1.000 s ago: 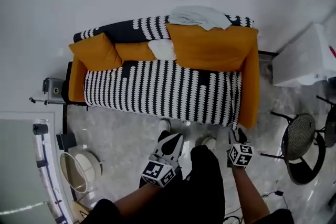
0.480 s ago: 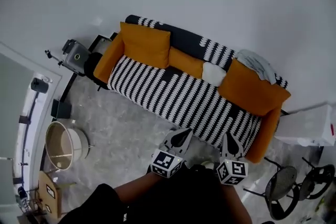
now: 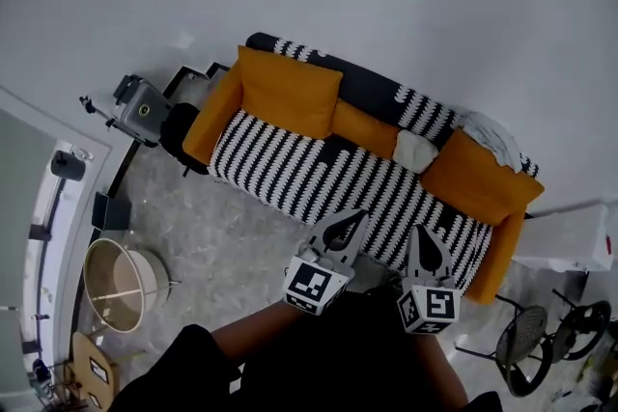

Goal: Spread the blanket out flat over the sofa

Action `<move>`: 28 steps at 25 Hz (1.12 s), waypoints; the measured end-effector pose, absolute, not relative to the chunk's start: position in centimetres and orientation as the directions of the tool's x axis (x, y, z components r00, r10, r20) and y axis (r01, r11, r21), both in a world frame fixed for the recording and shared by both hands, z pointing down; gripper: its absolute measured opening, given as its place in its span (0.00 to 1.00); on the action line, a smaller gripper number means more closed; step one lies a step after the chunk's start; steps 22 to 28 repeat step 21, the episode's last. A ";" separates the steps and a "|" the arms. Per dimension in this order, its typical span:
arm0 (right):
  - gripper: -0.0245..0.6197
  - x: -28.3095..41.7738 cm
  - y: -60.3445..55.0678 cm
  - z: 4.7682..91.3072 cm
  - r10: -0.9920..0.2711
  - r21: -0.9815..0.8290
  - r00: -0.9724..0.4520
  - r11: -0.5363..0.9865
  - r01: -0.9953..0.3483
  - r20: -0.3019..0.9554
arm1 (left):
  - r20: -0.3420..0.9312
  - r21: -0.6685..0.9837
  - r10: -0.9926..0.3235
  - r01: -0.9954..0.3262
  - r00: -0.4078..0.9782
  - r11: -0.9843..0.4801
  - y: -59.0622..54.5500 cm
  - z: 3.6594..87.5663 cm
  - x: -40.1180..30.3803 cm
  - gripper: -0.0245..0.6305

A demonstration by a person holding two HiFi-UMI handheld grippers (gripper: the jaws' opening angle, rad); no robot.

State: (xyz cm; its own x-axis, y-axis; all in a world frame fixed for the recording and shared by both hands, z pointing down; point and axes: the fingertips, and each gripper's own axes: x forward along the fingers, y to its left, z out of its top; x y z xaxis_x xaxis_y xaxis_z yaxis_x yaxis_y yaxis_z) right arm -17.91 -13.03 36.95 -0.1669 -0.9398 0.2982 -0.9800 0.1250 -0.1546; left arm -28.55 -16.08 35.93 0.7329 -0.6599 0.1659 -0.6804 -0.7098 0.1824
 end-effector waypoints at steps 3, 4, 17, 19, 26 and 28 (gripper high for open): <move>0.10 -19.2 -13.9 36.2 -0.948 -0.099 -0.139 0.116 -0.988 0.287 | 0.150 0.164 -0.660 -0.677 0.736 -0.718 -17.2 34.8 -29.6 0.05; 0.10 -19.3 -14.3 36.0 -0.951 -0.086 -0.127 0.107 -0.991 0.281 | 0.144 0.159 -0.660 -0.675 0.738 -0.720 -17.5 34.5 -29.7 0.05; 0.10 -17.1 -15.3 33.8 -0.976 -0.016 0.014 -0.018 -1.000 0.217 | 0.079 0.127 -0.590 -0.595 0.804 -0.794 -18.9 32.4 -26.2 0.05; 0.10 -16.7 -15.2 34.0 -0.975 -0.015 0.022 -0.026 -1.000 0.222 | 0.081 0.121 -0.578 -0.583 0.812 -0.803 -18.8 32.6 -25.4 0.05; 0.10 -16.2 -15.2 34.1 -0.974 -0.014 0.027 -0.031 -0.999 0.225 | 0.078 0.115 -0.565 -0.571 0.821 -0.813 -19.0 32.6 -24.5 0.05; 0.10 -16.2 -15.2 34.1 -0.974 -0.014 0.027 -0.031 -0.999 0.225 | 0.078 0.115 -0.565 -0.571 0.821 -0.813 -19.0 32.6 -24.5 0.05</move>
